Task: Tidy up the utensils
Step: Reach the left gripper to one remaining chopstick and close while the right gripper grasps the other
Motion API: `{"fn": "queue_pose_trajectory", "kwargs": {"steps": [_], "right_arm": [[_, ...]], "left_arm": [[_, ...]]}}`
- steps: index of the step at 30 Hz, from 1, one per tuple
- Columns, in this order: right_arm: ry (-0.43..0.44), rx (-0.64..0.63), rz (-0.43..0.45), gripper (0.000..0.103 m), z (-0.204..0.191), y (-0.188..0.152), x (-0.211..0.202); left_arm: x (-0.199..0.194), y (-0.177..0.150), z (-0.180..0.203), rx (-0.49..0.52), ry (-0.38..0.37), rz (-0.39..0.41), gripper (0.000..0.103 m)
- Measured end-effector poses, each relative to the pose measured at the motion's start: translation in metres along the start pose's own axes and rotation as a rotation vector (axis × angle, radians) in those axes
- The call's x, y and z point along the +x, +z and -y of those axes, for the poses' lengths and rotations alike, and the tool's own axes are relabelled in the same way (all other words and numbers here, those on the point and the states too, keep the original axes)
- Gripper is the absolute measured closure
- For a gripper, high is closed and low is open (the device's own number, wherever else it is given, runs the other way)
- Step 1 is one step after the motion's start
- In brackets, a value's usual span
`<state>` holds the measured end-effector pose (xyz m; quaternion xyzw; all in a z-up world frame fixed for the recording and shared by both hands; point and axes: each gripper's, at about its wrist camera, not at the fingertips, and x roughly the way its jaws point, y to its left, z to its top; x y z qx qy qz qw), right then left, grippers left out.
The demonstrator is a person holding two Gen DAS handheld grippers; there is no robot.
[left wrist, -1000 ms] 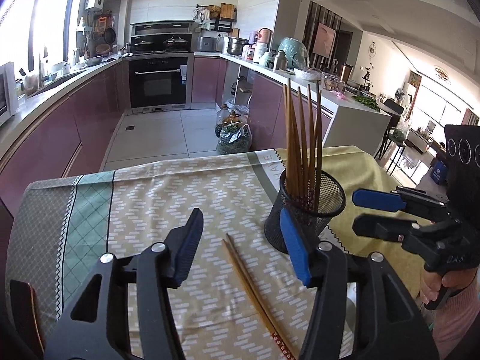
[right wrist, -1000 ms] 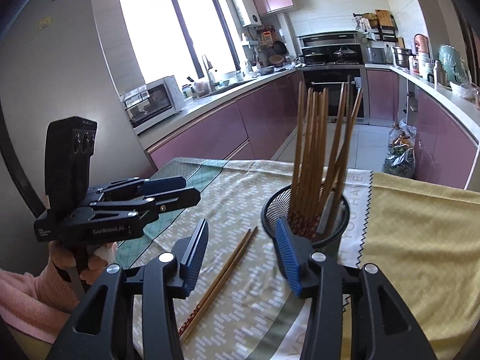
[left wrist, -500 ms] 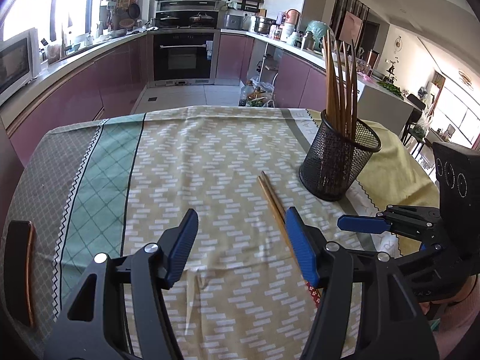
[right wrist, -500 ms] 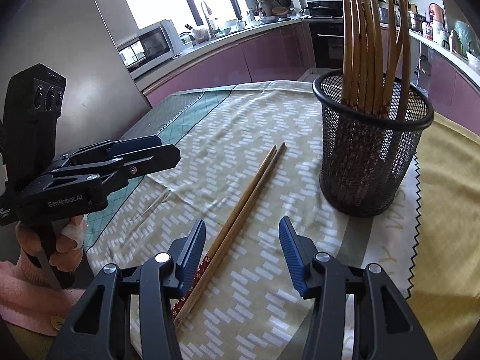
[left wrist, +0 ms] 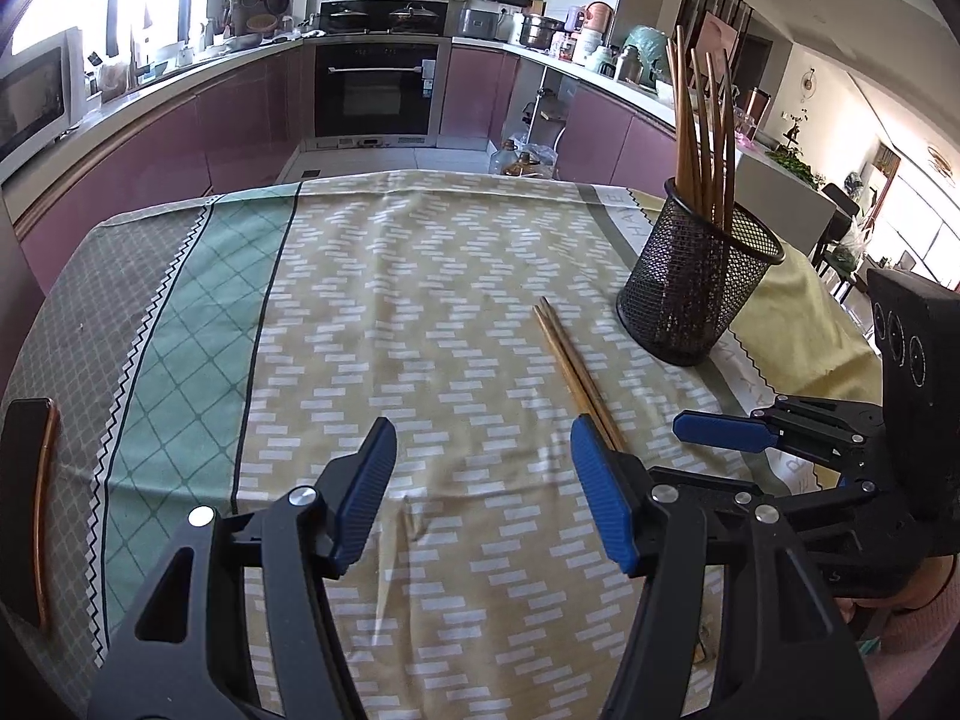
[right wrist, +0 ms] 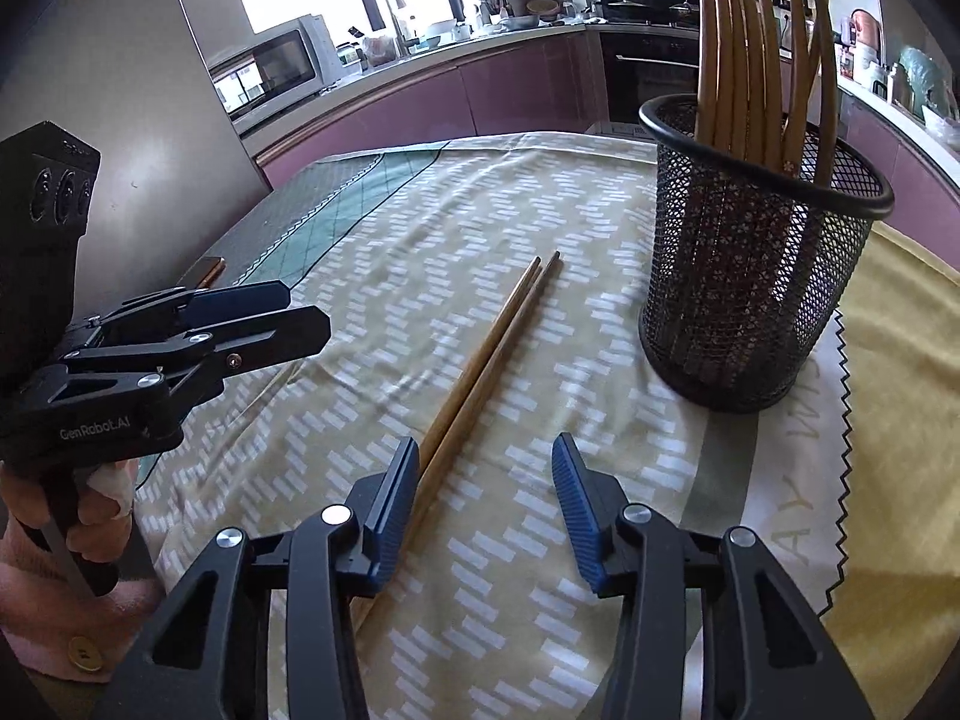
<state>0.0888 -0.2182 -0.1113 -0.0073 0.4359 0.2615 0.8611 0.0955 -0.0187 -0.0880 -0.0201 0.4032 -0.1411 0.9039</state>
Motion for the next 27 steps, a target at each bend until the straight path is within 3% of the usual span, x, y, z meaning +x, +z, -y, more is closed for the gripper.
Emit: {"fn": "queue_pose_trajectory", "kwargs": {"steps": [18,27], "right_arm": [[-0.064,-0.012,-0.003,0.06,-0.005,-0.001,0.0],[-0.04,0.005,0.001,0.061,0.001,-0.003,-0.003]], "left_arm": [[0.009,-0.003,0.009,0.018,-0.018,-0.025,0.043],[0.013,-0.005,0.014,0.03,-0.025,-0.034,0.044]]}}
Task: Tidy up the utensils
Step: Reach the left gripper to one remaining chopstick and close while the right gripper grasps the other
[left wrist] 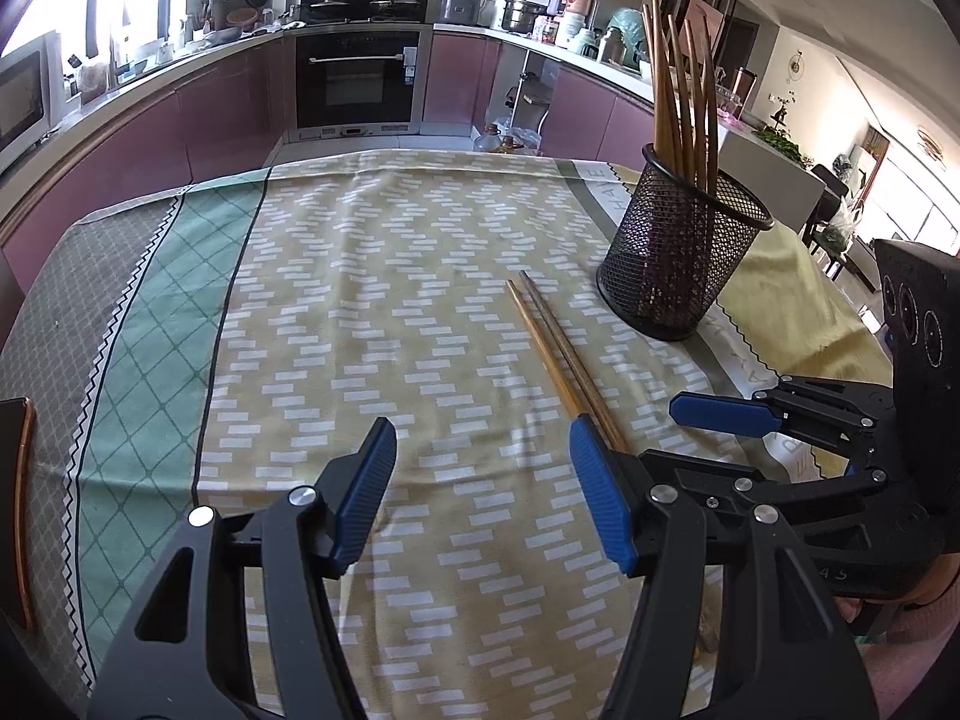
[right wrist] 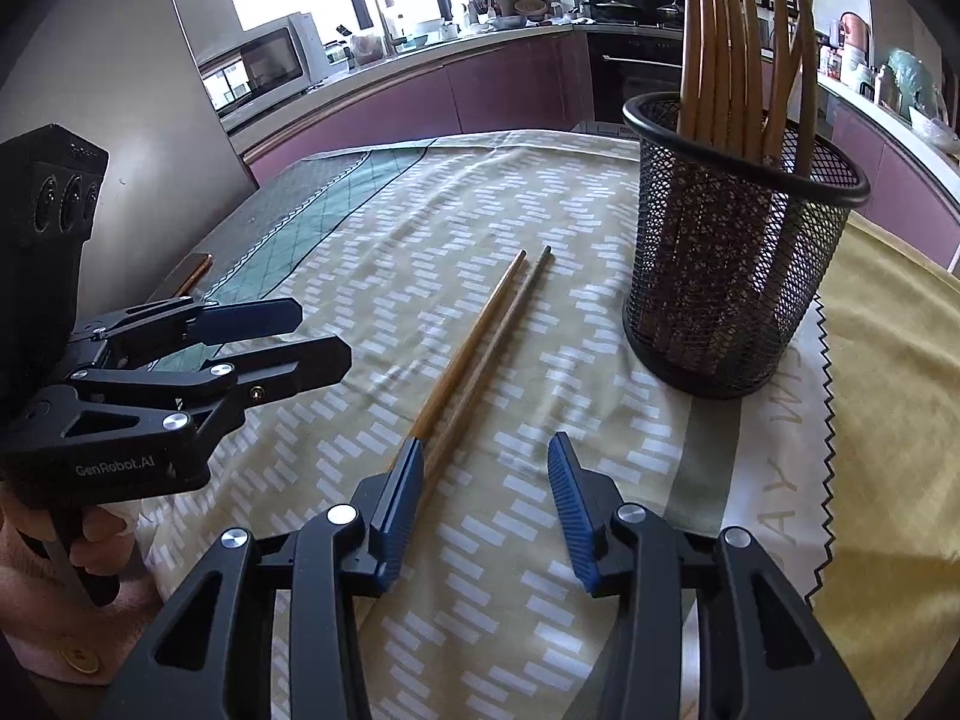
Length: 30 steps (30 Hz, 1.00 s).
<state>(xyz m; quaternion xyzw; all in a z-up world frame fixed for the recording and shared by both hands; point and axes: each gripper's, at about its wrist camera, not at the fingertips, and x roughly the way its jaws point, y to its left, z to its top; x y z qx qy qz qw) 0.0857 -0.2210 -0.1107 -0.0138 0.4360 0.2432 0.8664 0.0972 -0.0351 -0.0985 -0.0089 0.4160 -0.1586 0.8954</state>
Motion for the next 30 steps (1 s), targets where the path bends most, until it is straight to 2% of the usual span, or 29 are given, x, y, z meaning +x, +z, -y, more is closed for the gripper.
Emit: {"fn": "queue_pose_trajectory", "kwargs": {"steps": [5,12,22,30], "right_arm": [[0.0,-0.017,-0.007,0.063,-0.005,0.003,0.006],[-0.008,-0.011,-0.016,0.072,-0.001,0.003,0.004],[0.026,0.035,-0.028,0.077,0.017,-0.001,-0.003],[0.033,0.032,-0.034,0.077,0.019,-0.002,-0.004]], "left_arm": [[0.001,0.0,0.0,0.001,0.002,-0.001,0.044],[0.003,-0.002,0.004,0.018,-0.007,-0.011,0.045],[0.016,-0.003,0.025,0.091,-0.032,-0.052,0.05],[0.027,-0.004,0.034,0.111,-0.048,-0.09,0.056]]}}
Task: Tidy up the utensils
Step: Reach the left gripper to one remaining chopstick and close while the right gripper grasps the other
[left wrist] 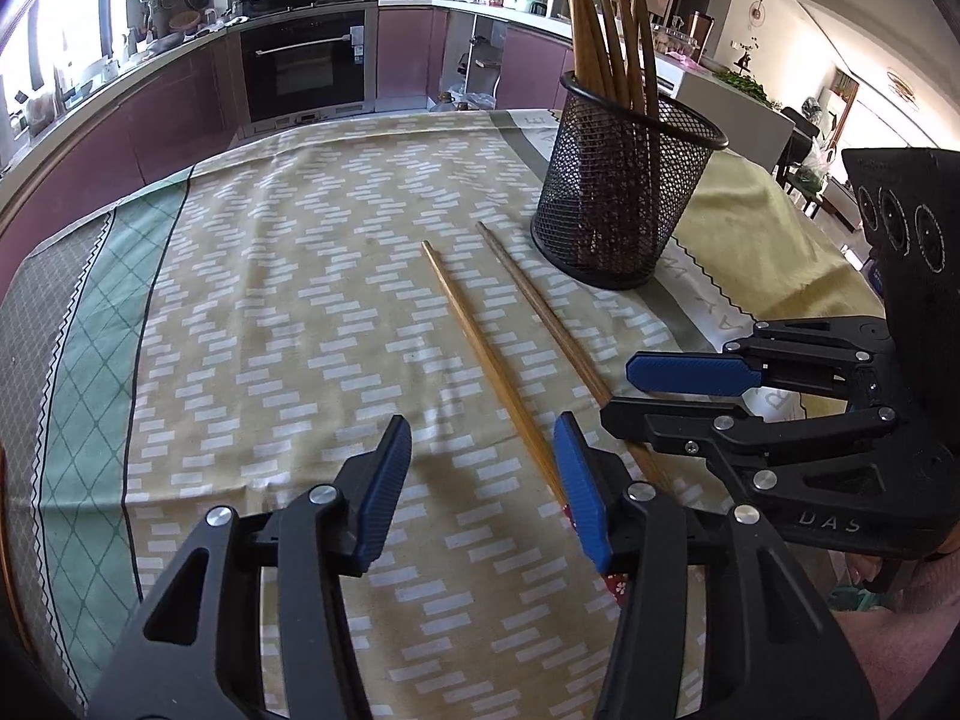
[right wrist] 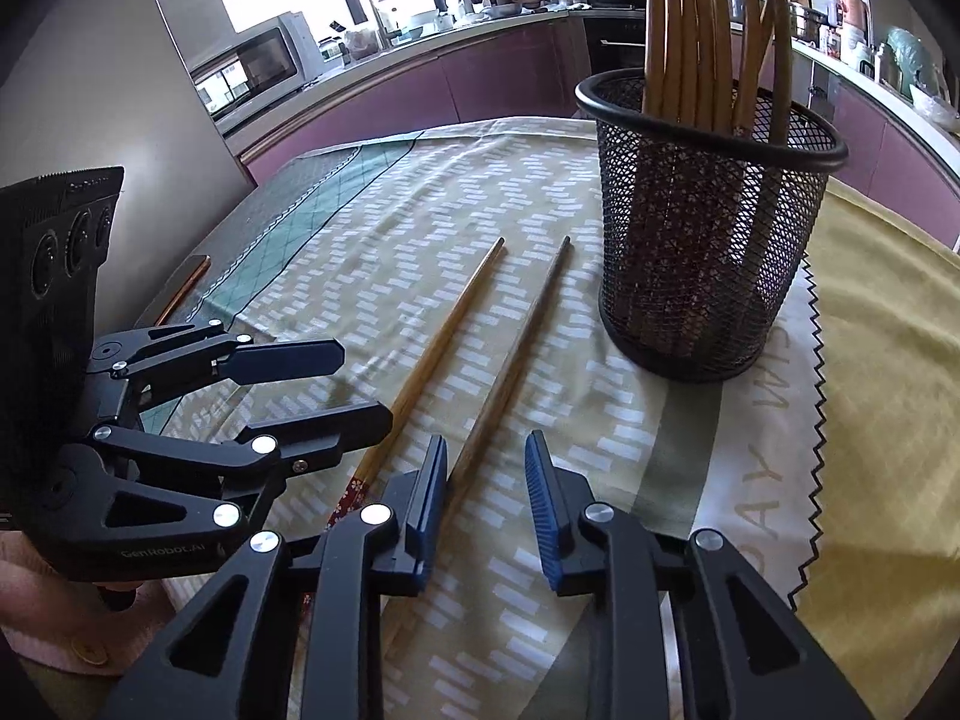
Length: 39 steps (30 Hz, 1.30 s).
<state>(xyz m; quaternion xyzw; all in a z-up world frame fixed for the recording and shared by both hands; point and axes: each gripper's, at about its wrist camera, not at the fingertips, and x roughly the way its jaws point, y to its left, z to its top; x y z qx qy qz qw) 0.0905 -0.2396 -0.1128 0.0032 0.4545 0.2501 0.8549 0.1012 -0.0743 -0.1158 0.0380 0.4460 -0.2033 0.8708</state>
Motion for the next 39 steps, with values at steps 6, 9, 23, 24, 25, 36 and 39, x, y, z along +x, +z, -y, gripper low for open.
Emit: {"fn": "queue_pose_trajectory", "kwargs": {"steps": [6,9,23,24,25,36,39], "right_arm": [[0.01,0.009,0.0,0.077,0.003,0.0,-0.001],[0.006,0.014,0.002,0.077,0.003,0.002,0.0],[-0.031,0.017,0.024,0.079,0.001,0.018,0.015],[-0.036,0.019,0.025,0.082,0.001,0.018,0.015],[-0.037,0.023,0.026,0.083,0.001,0.018,0.016],[0.033,0.112,0.037,0.095,0.015,0.015,0.012],[0.04,0.125,0.045,0.095,0.018,0.013,0.008]], "left_arm": [[0.004,-0.001,0.001,-0.005,-0.006,-0.006,0.064],[0.004,-0.001,0.001,-0.01,-0.009,-0.01,0.068],[0.012,0.01,-0.006,-0.046,0.004,-0.022,0.086],[0.012,0.011,-0.007,-0.051,0.003,-0.023,0.088],[0.013,0.012,-0.008,-0.056,0.002,-0.024,0.089],[0.013,0.013,-0.008,-0.094,-0.002,-0.022,0.095],[0.011,0.01,-0.009,-0.099,-0.004,-0.023,0.095]]}}
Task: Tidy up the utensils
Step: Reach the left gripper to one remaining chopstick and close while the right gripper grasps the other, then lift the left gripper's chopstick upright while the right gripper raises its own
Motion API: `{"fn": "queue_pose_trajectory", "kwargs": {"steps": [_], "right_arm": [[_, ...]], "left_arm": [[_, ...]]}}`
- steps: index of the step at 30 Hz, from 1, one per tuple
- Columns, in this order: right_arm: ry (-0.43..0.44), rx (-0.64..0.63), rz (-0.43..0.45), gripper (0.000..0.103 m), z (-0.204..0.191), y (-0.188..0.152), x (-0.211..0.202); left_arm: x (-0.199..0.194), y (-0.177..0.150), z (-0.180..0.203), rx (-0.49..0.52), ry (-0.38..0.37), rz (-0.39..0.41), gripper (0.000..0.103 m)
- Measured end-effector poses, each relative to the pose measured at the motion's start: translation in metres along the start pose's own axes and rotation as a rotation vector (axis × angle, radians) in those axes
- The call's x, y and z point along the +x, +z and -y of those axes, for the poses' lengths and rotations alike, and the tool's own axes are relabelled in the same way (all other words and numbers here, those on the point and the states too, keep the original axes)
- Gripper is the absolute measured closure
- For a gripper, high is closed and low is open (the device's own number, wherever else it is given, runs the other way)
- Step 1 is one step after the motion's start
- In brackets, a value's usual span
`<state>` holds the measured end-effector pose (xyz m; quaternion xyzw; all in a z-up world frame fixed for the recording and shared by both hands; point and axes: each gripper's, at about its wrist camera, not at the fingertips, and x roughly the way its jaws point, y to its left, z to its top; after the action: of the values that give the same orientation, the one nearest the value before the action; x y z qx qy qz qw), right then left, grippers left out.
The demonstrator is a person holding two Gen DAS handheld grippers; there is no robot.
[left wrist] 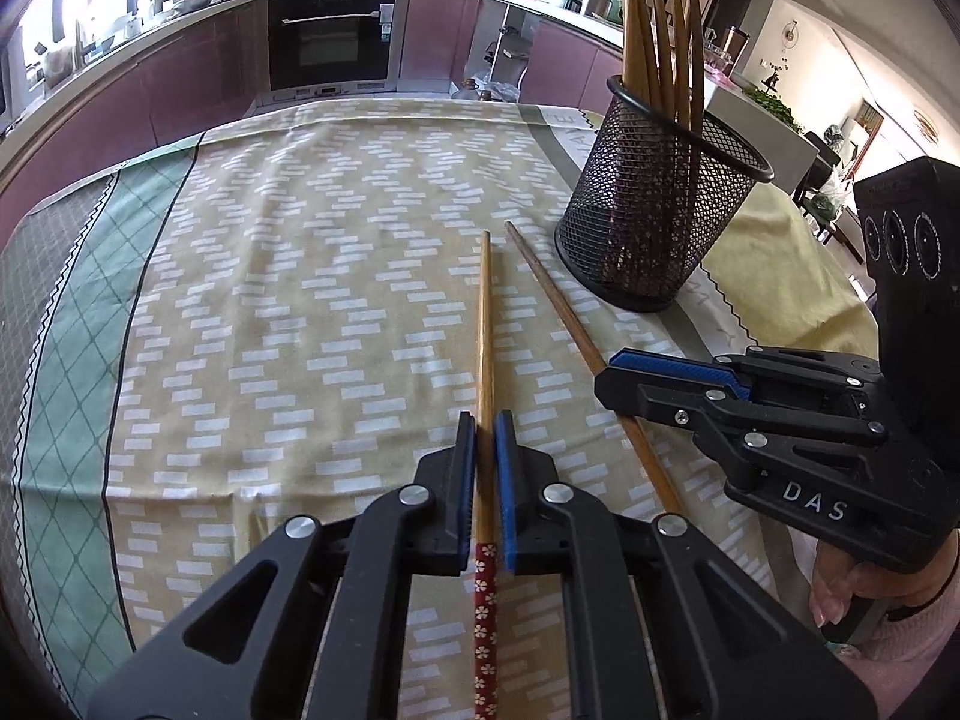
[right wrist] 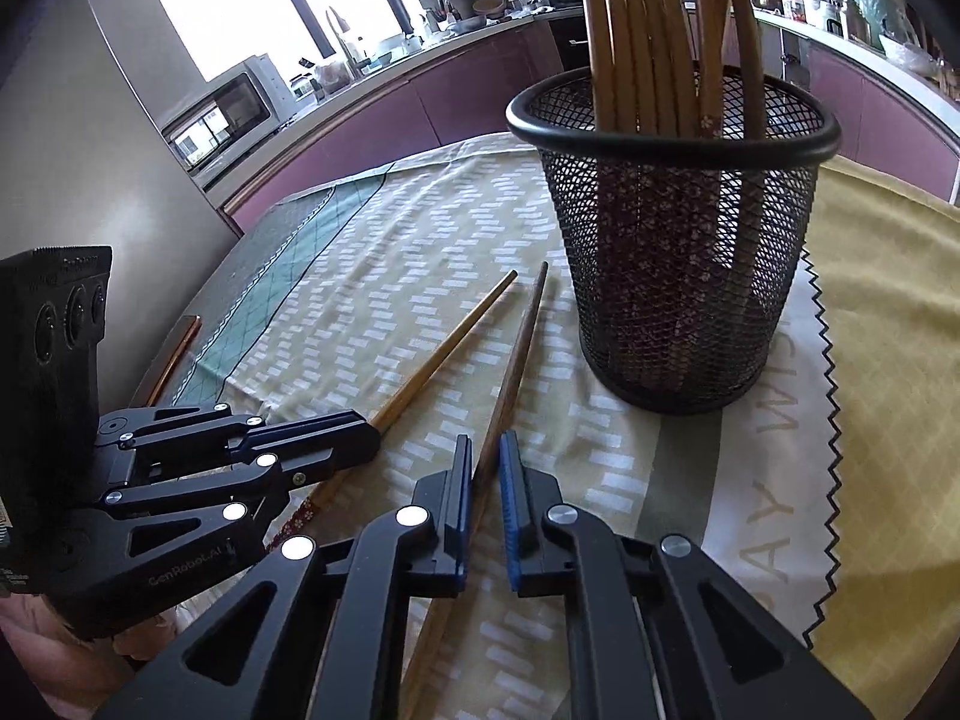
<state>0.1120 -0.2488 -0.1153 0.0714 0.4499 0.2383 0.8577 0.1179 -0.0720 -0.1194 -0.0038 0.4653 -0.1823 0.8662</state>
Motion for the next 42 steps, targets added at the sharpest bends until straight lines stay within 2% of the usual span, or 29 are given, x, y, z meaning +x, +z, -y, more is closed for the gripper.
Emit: {"fn": "queue_pose_trajectory", "kwargs": {"steps": [6,17,19,23,28,31,42], "right_arm": [[0.04,-0.001,0.012,0.096,-0.001,-0.002,-0.009],[0.051,-0.037,-0.016,0.099,-0.014,0.0,0.002],[0.037,-0.046,-0.022,0.094,-0.015,0.0,0.003],[0.017,-0.058,-0.034,0.092,-0.017,-0.001,0.009],[0.02,-0.058,-0.032,0.092,-0.016,0.001,0.01],[0.031,-0.041,-0.029,0.093,-0.012,0.001,0.01],[0.07,-0.02,0.013,0.097,-0.006,-0.001,-0.008]], "left_arm": [[-0.003,-0.005,0.002,0.013,-0.004,-0.005,0.095],[0.004,0.002,0.009,0.052,0.022,-0.017,0.093],[0.006,0.005,0.01,0.057,0.023,-0.017,0.092],[0.008,0.007,0.012,0.069,0.027,-0.016,0.091],[0.01,0.009,0.013,0.071,0.028,-0.015,0.091],[0.011,0.009,0.013,0.059,0.031,-0.011,0.095],[-0.001,0.004,0.014,0.047,0.011,0.017,0.096]]}}
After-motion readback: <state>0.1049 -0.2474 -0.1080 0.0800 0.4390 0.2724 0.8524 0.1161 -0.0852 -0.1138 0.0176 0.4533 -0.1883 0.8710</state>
